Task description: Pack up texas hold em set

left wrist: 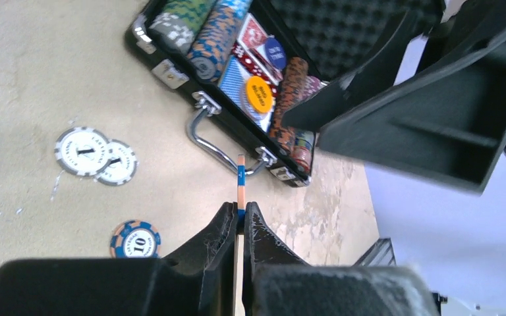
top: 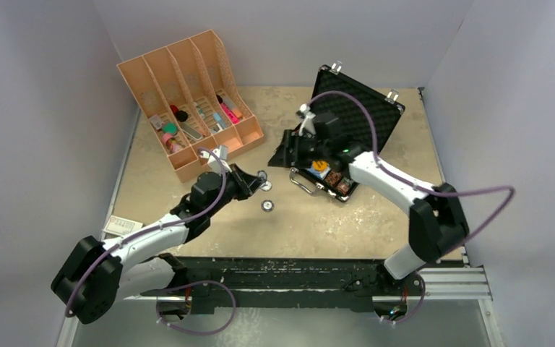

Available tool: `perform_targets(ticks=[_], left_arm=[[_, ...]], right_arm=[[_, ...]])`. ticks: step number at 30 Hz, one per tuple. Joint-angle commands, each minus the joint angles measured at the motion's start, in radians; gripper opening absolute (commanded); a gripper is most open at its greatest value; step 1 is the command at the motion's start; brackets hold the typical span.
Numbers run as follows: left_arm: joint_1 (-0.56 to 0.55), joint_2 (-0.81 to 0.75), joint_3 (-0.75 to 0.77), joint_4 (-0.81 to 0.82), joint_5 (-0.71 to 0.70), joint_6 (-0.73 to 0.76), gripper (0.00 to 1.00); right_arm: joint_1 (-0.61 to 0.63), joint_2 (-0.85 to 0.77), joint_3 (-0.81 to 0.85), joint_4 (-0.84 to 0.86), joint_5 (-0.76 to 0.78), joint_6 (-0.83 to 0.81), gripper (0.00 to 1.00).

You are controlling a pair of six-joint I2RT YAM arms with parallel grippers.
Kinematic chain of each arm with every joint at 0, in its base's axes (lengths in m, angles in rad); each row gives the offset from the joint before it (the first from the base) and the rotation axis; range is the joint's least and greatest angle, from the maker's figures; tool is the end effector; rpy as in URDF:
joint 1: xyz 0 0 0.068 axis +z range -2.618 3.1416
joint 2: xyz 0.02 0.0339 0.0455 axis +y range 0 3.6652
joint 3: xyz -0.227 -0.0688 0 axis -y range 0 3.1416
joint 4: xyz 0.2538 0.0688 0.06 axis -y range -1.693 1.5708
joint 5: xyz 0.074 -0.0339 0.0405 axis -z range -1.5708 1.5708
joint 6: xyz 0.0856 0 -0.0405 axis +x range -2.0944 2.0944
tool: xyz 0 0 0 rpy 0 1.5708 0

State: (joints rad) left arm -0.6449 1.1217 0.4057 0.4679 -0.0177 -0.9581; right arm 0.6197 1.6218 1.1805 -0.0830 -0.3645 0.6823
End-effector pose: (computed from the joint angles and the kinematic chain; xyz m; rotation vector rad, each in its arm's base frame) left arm 0.2463 -0.1833 0.1575 -0.3201 1.9407 -1.0876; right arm 0.3242 0.2688 0.2090 -0.1699 2.2724 1.1243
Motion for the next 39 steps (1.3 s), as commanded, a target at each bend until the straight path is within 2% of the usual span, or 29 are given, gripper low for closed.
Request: perform_targets(ticks=[1, 7, 12, 17, 21, 22, 25, 27, 28, 29, 32, 36, 39], left_arm=[[-0.002, -0.081, 0.1, -0.037, 0.115, 0.123, 0.0], [-0.001, -0.149, 0.172, -0.052, 0.349, 0.195, 0.0], [-0.002, -0.175, 0.221, -0.039, 0.472, 0.204, 0.0], [-0.002, -0.192, 0.233, -0.036, 0.511, 0.208, 0.0], [-0.002, -0.189, 0.244, -0.042, 0.499, 0.204, 0.0], [-0.002, -0.186, 0.248, -0.042, 0.498, 0.202, 0.0], [-0.002, -0.179, 0.257, -0.065, 0.468, 0.21, 0.0], [-0.002, -0.178, 0.275, -0.158, 0.392, 0.239, 0.18], [-0.001, -0.18, 0.283, -0.205, 0.342, 0.255, 0.34], [-0.002, -0.186, 0.285, -0.248, 0.283, 0.271, 0.4], [-0.002, -0.213, 0.284, -0.368, 0.071, 0.298, 0.52], [-0.002, -0.244, 0.301, -0.492, -0.127, 0.326, 0.58], [-0.001, -0.241, 0.338, -0.571, -0.213, 0.345, 0.59]], right_arm=[[-0.082, -0.189, -0.039, 0.173, -0.252, -0.267, 0.7], [-0.083, -0.268, -0.049, 0.149, -0.459, -0.461, 0.7], [-0.082, -0.293, -0.056, 0.162, -0.61, -0.53, 0.63], [-0.082, -0.307, -0.069, 0.184, -0.69, -0.499, 0.38], [-0.084, -0.333, -0.083, 0.243, -0.767, -0.457, 0.04], [-0.083, -0.335, -0.08, 0.243, -0.777, -0.456, 0.0], [-0.084, -0.344, -0.07, 0.238, -0.779, -0.454, 0.0], [-0.084, -0.353, -0.064, 0.214, -0.715, -0.476, 0.0], [-0.084, -0.355, -0.06, 0.202, -0.662, -0.489, 0.0], [-0.083, -0.354, -0.054, 0.182, -0.611, -0.511, 0.0], [-0.084, -0.324, -0.018, 0.102, -0.404, -0.584, 0.0], [-0.084, -0.223, 0.048, 0.034, -0.01, -0.685, 0.0], [-0.082, -0.119, 0.087, 0.004, 0.156, -0.733, 0.0]])
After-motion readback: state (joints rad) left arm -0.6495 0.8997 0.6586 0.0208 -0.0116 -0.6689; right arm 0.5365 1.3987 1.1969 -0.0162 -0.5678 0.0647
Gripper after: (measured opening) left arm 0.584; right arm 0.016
